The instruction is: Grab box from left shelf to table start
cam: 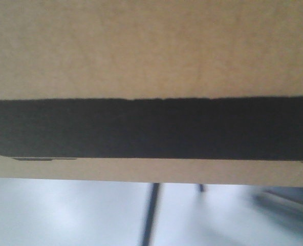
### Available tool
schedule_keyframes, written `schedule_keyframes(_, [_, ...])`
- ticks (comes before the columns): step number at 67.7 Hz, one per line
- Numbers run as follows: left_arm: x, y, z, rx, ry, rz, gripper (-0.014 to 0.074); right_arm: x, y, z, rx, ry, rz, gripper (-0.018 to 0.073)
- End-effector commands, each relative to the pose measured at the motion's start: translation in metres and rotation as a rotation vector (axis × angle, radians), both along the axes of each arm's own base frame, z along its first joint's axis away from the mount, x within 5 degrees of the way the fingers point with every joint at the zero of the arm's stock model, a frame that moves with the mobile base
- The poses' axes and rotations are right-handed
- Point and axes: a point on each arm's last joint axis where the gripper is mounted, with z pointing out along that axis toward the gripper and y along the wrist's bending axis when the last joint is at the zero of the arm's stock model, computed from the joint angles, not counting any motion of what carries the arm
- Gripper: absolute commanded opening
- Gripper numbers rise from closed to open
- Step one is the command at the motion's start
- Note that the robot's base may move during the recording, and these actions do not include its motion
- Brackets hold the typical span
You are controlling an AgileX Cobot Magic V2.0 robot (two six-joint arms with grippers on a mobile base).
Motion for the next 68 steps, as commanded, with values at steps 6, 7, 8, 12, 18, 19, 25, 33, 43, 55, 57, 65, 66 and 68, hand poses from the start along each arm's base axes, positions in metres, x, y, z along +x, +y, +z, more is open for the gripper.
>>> schedule_keyframes(6, [-0.0111,-0.0083,0.0310,-0.229,-0.147,-0.153,-0.0092,0.0031,0.0017,0.0206,0.030,-0.152,0.017,0.0057])
schedule_keyframes(7, [-0.0111,-0.0083,0.0310,-0.229,-0.147,-0.153,-0.0092,0.0031,0.0017,0.0206,0.030,-0.152,0.017,0.0057])
schedule_keyframes(8, [-0.0111,-0.0083,0.0310,-0.229,-0.147,-0.153,-0.0092,0.0031,0.0017,0.0206,0.030,-0.152,0.017,0.0057])
schedule_keyframes(12, [-0.0111,-0.0083,0.0310,-0.229,-0.147,-0.153,-0.0092,0.0031,0.0017,0.0205,0.030,-0.151,0.017,0.0057])
schedule_keyframes(18, [-0.0110,-0.0082,0.0310,-0.227,-0.149,-0.152,-0.0092,0.0030,0.0018,0.0203,0.030,-0.149,0.018,0.0057])
schedule_keyframes(19, [-0.0110,-0.0082,0.0310,-0.227,-0.149,-0.152,-0.0092,0.0030,0.0018,0.0203,0.030,-0.149,0.018,0.0057])
schedule_keyframes(25, [-0.0110,-0.0082,0.0310,-0.227,-0.149,-0.152,-0.0092,0.0030,0.0018,0.0203,0.030,-0.149,0.018,0.0057])
schedule_keyframes(33, [-0.0110,-0.0082,0.0310,-0.227,-0.149,-0.152,-0.0092,0.0030,0.0018,0.0203,0.030,-0.149,0.018,0.0057])
schedule_keyframes(43, [-0.0110,-0.0082,0.0310,-0.227,-0.149,-0.152,-0.0092,0.0030,0.0018,0.0203,0.030,-0.149,0.018,0.0057])
schedule_keyframes(55, [-0.0110,-0.0082,0.0310,-0.227,-0.149,-0.152,-0.0092,0.0030,0.0018,0.0203,0.030,-0.149,0.018,0.0057])
schedule_keyframes(57, [-0.0110,-0.0082,0.0310,-0.227,-0.149,-0.152,-0.0092,0.0030,0.0018,0.0203,0.030,-0.149,0.018,0.0057])
schedule_keyframes(65, [-0.0110,-0.0082,0.0310,-0.227,-0.149,-0.152,-0.0092,0.0030,0.0018,0.0203,0.030,-0.149,0.018,0.0057])
schedule_keyframes(66, [-0.0110,-0.0082,0.0310,-0.227,-0.149,-0.152,-0.0092,0.0030,0.0018,0.0203,0.030,-0.149,0.018,0.0057])
schedule_keyframes(68, [-0.0110,-0.0082,0.0310,-0.227,-0.149,-0.152,-0.0092,0.0030,0.0018,0.0203,0.030,-0.149,0.018,0.0057])
